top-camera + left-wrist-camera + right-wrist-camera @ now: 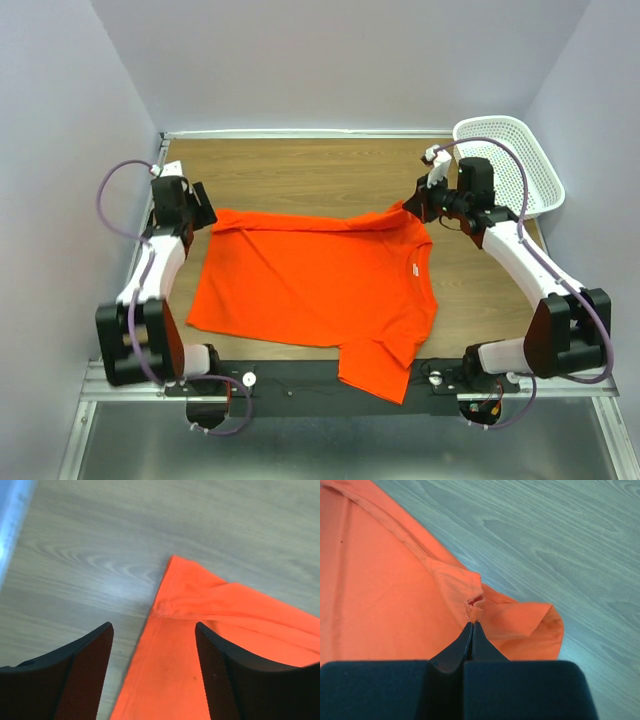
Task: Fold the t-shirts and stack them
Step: Fold the tshirt
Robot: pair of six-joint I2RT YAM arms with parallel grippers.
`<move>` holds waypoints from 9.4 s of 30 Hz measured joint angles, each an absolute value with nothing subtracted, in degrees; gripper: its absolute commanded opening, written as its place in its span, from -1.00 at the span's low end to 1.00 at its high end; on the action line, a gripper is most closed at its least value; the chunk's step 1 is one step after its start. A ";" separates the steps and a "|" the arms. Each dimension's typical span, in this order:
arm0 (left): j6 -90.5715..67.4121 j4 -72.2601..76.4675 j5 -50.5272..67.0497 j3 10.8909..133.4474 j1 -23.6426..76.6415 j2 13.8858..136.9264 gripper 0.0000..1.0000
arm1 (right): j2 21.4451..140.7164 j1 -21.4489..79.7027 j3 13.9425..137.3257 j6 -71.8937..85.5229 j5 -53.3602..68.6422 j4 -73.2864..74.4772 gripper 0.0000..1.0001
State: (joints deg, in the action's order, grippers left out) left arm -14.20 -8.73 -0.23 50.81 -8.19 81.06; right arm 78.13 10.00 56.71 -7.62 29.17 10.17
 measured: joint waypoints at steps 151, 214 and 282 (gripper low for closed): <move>-17.23 -1.67 11.35 42.78 -6.72 51.86 0.52 | 96.57 1.21 66.22 -20.75 26.30 29.91 0.13; -39.11 1.83 13.17 43.40 -14.79 92.18 -0.24 | 112.38 -4.99 70.65 -20.62 38.13 27.88 -0.60; -37.82 3.97 17.80 46.33 -14.90 95.66 -0.13 | 112.95 -5.28 71.00 -20.58 39.07 28.12 -0.63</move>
